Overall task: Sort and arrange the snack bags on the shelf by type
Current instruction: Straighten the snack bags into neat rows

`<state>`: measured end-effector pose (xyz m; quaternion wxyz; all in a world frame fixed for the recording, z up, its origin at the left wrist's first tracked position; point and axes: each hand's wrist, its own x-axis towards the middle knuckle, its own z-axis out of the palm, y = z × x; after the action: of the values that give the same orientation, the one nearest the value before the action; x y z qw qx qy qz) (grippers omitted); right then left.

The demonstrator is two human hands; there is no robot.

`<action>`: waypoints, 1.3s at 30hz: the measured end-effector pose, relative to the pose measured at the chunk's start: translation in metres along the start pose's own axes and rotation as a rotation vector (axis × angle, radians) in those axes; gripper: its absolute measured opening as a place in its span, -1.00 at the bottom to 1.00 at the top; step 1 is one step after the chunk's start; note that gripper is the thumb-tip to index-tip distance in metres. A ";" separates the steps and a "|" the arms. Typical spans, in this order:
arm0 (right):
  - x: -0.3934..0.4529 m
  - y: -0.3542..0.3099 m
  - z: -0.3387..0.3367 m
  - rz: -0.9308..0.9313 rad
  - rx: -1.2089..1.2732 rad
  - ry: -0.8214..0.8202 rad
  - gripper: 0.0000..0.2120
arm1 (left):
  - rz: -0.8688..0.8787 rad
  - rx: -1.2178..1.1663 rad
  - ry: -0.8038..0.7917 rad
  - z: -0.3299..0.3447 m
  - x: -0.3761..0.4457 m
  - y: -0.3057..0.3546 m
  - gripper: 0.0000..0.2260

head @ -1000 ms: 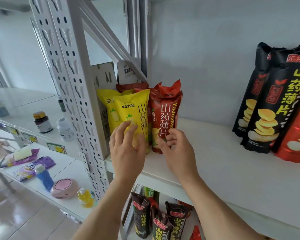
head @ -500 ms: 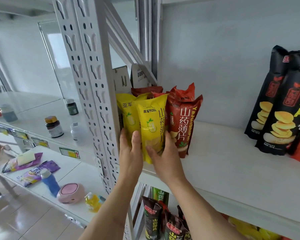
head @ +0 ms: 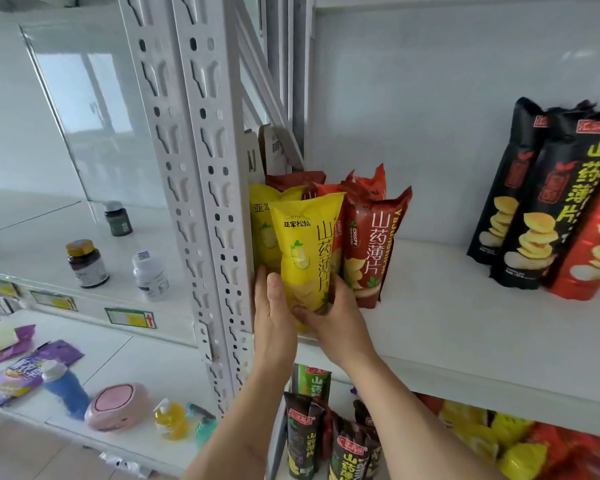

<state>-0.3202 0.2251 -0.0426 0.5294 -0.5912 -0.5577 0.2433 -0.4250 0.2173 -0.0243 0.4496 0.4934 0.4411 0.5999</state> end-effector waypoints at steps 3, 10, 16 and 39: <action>-0.005 0.005 -0.008 0.014 -0.039 0.022 -0.24 | -0.004 0.015 -0.013 -0.001 0.002 -0.002 -0.39; -0.026 0.018 -0.046 0.027 -0.054 0.050 -0.23 | 0.110 0.204 0.048 0.011 0.004 -0.008 -0.38; -0.038 0.019 -0.068 0.022 -0.040 -0.002 -0.33 | 0.226 0.354 0.137 0.024 0.020 -0.014 -0.28; -0.037 0.021 -0.086 0.012 0.068 -0.086 -0.43 | 0.013 0.286 0.317 0.036 0.053 -0.002 -0.13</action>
<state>-0.2461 0.1644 -0.0456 0.5233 -0.5652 -0.5677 0.2905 -0.3949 0.2724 -0.0118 0.2963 0.4542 0.5837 0.6043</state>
